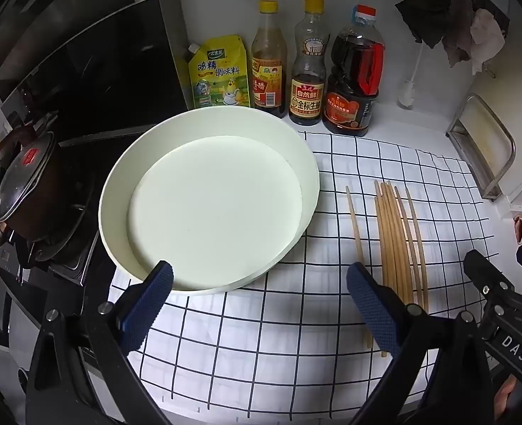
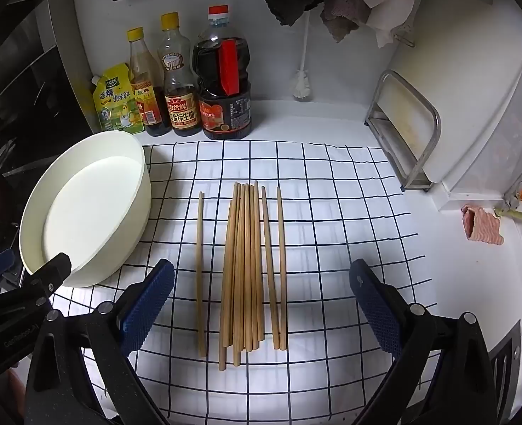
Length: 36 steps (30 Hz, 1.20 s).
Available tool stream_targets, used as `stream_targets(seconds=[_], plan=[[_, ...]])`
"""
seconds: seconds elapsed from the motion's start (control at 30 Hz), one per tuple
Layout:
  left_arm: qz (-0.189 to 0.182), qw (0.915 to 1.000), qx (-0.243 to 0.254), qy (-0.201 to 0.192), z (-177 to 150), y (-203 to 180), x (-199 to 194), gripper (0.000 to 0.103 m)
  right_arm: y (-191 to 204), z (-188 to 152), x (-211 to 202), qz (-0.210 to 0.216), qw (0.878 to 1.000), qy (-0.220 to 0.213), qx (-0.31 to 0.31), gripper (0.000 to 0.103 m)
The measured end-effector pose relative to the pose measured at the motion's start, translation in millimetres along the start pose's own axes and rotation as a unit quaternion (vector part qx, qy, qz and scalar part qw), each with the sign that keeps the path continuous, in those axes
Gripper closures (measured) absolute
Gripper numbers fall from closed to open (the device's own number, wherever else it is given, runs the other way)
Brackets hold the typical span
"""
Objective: Organize utensils
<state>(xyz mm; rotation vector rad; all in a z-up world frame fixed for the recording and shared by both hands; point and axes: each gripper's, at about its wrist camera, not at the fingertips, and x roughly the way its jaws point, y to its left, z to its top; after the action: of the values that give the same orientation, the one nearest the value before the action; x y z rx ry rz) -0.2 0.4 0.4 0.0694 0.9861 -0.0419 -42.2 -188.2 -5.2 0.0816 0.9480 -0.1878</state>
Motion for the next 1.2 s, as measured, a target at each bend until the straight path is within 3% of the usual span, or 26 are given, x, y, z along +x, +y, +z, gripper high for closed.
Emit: stream_targets(seconds=[1.2], plan=[[0.003,1.0,-0.001,-0.003,3.7,3.6,-6.3,0.006,-1.6,0.4,-5.5,-0.001,1.0,-0.005,-0.001,0.008]])
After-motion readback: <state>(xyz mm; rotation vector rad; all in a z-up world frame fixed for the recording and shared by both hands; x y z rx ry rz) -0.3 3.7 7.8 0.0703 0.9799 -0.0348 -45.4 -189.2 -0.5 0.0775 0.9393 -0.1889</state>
